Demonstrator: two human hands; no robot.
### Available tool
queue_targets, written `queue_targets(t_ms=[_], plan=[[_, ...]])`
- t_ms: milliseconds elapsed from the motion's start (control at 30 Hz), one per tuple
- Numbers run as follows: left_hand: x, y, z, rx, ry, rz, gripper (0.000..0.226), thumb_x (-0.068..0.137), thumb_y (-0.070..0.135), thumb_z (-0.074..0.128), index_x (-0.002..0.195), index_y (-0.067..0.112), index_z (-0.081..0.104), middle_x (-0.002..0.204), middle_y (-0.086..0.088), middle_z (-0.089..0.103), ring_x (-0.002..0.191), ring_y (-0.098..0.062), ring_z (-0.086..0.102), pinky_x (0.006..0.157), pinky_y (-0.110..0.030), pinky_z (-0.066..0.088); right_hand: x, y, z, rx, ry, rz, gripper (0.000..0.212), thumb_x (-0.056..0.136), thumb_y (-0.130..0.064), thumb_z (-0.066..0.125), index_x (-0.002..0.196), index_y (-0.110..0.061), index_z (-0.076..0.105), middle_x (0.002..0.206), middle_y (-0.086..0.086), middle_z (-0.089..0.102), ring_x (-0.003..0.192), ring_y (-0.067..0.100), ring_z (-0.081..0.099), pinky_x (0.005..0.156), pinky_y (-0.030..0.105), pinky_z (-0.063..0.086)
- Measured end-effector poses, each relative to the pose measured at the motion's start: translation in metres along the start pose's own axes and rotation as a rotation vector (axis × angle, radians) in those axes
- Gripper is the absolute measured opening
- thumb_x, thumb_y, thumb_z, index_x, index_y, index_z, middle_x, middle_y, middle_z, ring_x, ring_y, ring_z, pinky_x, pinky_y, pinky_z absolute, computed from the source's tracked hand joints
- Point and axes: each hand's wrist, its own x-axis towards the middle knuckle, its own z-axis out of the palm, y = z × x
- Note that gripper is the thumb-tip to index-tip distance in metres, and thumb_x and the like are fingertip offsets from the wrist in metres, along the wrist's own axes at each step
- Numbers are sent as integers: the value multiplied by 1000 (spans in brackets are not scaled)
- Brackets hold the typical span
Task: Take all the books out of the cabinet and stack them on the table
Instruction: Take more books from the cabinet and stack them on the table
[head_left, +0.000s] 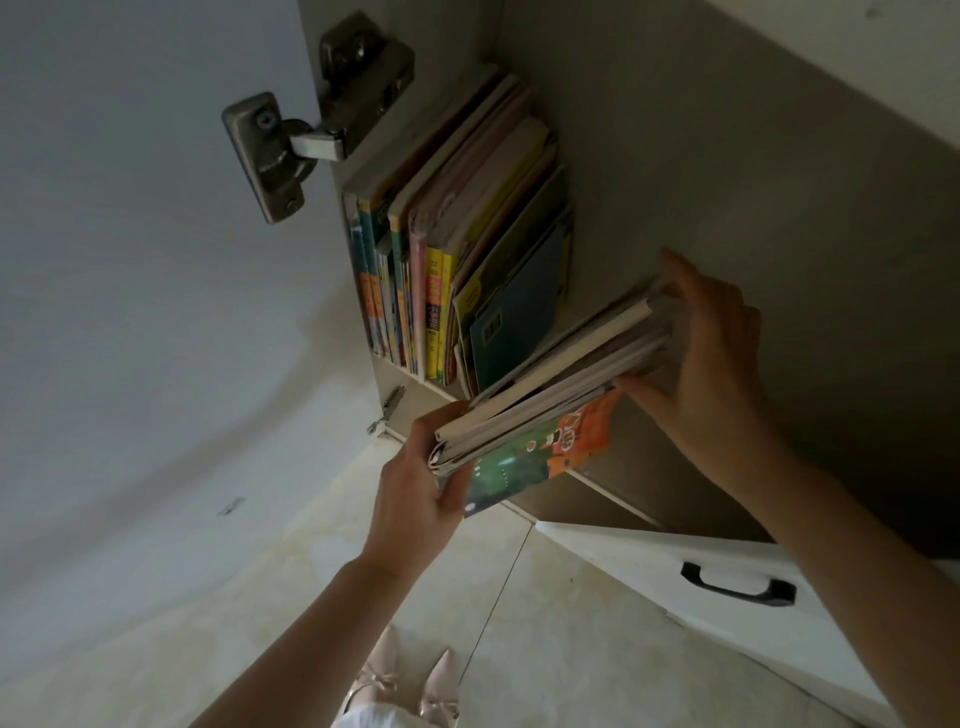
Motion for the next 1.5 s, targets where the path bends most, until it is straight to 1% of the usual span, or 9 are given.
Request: queue_targets(t_ms=[200,400,700,833,900,1033,1200,1367,1500], plan=[[-6,1,0,-23,11,32,61,80,0,72,126,26,42,111,16,52,113,19,40,80,7,37,-6,32,9,562,-293,363,108,53,-28,87,144,-26,30,135,-6,51,125,12,49,104,44,46],[-7,-5,-1,8,6,69,67,74,-7,76,125,22,43,110,8,55,112,6,44,84,6,37,-10,32,24,427,-309,272,113,62,7,83,149,-15,12,129,-14,38,122,2,38,81,-11,29],[-1,-8,-8,-20,-65,73,62,81,-1,73,127,22,39,119,19,52,113,14,44,85,1,42,22,56,41,549,-345,417,80,63,19,75,133,-6,47,125,11,61,116,20,58,97,43,51],[7,-13,-4,-216,22,-88,53,79,-5,72,124,-2,44,120,15,56,110,3,55,85,-8,48,22,45,43,544,-318,362,88,65,21,73,140,0,31,127,7,53,105,4,57,86,12,50],[14,-14,-6,-289,41,-185,50,78,-5,73,124,-2,52,116,-6,64,109,-10,61,86,-14,49,22,40,45,547,-307,348,85,67,20,72,138,1,31,129,12,52,109,11,57,95,21,48],[18,-5,-20,-361,35,-319,49,78,-9,71,105,30,60,100,16,68,91,6,66,77,-11,52,15,31,43,533,-338,308,77,68,21,70,130,-7,36,119,5,57,107,11,60,101,39,47],[-8,16,-52,-401,-67,-414,40,78,-7,71,108,18,58,99,12,68,85,11,65,69,-7,52,-18,-2,12,495,-415,313,63,75,11,71,126,-10,41,108,-3,60,82,-15,61,68,5,49],[-48,47,-109,-564,-180,-661,36,81,-1,69,111,17,62,106,1,75,97,-19,71,83,-41,56,-74,-40,-23,614,-470,490,47,81,-9,72,119,-24,50,104,-7,67,88,5,69,75,33,59],[-79,86,-152,-807,-160,-859,39,83,5,64,122,10,59,113,-10,72,100,-31,69,80,-42,58,-112,-80,-48,698,-507,547,49,84,-21,69,127,-26,47,110,-4,67,93,12,70,71,30,58]])
